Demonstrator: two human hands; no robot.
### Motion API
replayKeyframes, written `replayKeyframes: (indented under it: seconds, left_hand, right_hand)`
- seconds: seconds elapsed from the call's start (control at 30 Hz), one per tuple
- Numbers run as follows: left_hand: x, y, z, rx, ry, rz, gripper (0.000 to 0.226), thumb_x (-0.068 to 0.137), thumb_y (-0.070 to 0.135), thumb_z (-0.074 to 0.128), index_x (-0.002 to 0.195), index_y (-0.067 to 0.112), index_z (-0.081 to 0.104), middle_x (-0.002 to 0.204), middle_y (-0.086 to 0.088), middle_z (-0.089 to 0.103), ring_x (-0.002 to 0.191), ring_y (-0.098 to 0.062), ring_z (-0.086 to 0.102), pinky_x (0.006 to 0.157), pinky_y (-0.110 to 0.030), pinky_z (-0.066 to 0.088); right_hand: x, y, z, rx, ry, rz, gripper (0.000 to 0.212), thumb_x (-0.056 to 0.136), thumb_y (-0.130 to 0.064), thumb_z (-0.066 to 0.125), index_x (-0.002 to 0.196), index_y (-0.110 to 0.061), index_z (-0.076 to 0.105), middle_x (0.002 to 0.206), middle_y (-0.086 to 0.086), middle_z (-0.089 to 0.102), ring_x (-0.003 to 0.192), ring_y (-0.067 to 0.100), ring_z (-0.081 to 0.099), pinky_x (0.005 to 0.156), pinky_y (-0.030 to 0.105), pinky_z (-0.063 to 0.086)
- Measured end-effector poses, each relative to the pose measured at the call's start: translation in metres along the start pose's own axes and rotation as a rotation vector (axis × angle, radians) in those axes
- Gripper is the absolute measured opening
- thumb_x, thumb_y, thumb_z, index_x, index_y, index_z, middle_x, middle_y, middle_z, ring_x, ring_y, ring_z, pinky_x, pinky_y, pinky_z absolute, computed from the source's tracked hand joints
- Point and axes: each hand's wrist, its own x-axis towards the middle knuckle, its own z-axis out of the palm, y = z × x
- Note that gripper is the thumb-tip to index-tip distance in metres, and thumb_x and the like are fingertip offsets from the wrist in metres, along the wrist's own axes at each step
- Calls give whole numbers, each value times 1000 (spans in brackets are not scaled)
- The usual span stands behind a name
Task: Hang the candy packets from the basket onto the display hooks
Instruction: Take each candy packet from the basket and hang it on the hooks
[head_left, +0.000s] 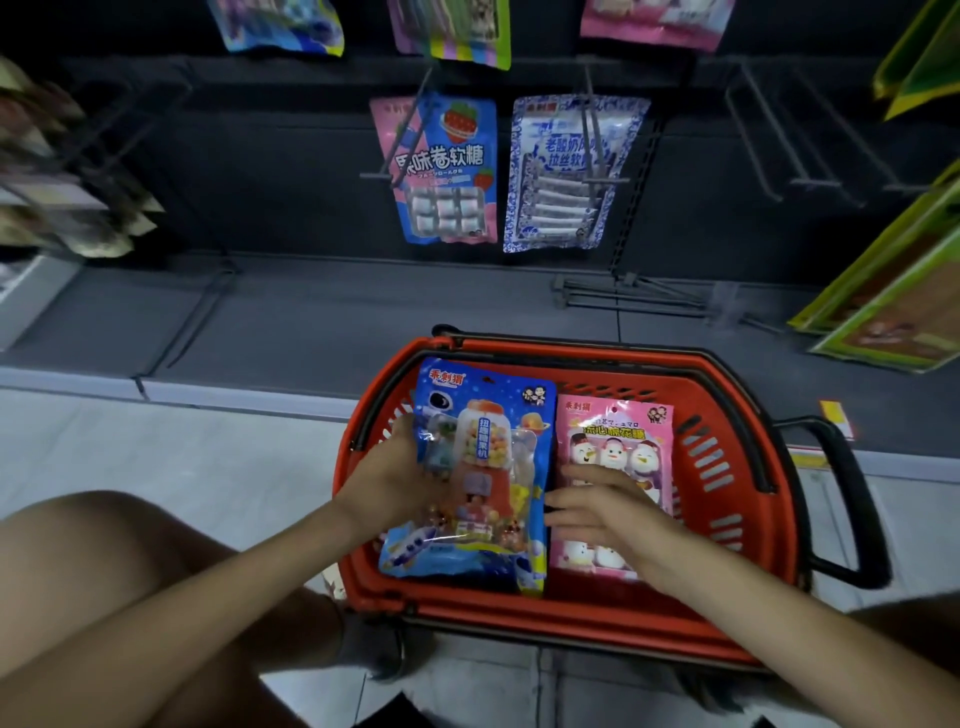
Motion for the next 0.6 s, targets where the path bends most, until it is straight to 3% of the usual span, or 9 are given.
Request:
replayKeyframes:
  seconds: [0.1, 0.23, 0.3, 0.37, 0.4, 0.5, 0.6]
  left_hand:
    - [1, 7, -1, -20, -9, 55, 68, 71, 22, 96, 120, 36, 51, 96, 20, 70, 84, 0, 71, 64, -10, 52]
    - [1, 17, -6, -177, -60, 58, 69, 68, 13, 97, 122, 23, 55, 103, 10, 74, 83, 3, 73, 67, -16, 59]
    - [0, 25, -9, -252, -85, 77, 65, 71, 15, 96, 123, 20, 58, 105, 6, 77, 87, 1, 74, 72, -22, 61]
    - [-1, 35, -14, -309, -126, 102, 61, 71, 20, 95, 124, 20, 65, 108, 5, 79, 96, -8, 76, 87, -33, 61]
    - [-1, 40, -17, -323, -163, 117, 56, 72, 20, 95, 121, 17, 70, 109, 4, 80, 99, -13, 76, 93, -37, 60]
    - [1, 56, -24, -394, -299, 140, 42, 79, 10, 87, 118, 6, 74, 113, -7, 79, 105, -25, 76, 98, -43, 58]
    - [16, 70, -26, -471, -415, 133, 49, 83, 4, 84, 129, 4, 69, 126, -12, 74, 119, -31, 70, 109, -50, 52]
  right_hand:
    - [-1, 0, -3, -12, -26, -12, 65, 71, -25, 91, 130, -15, 67, 108, 9, 80, 101, 25, 77, 99, 43, 60]
    - [-8, 0, -2, -52, -11, -115, 32, 84, -28, 86, 112, -16, 76, 108, 7, 80, 101, 24, 76, 97, 43, 60]
    - [-13, -2, -2, -29, 56, -187, 39, 82, -32, 88, 112, -12, 73, 107, 11, 78, 96, 26, 76, 82, 39, 63]
    - [-21, -8, -2, -17, 106, -274, 30, 84, -28, 87, 106, -14, 72, 93, 9, 78, 77, 19, 75, 61, 27, 56]
    - [-24, -11, -4, -7, 130, -315, 24, 85, -24, 86, 103, -16, 73, 89, 7, 78, 73, 19, 74, 59, 28, 56]
    - [-33, -23, -10, 4, 177, -432, 26, 84, -15, 85, 108, -15, 75, 98, 8, 81, 92, 34, 76, 82, 45, 62]
    - [-40, -38, -17, 31, 197, -507, 33, 85, -11, 84, 116, -14, 73, 97, -2, 82, 90, 19, 78, 72, 28, 63]
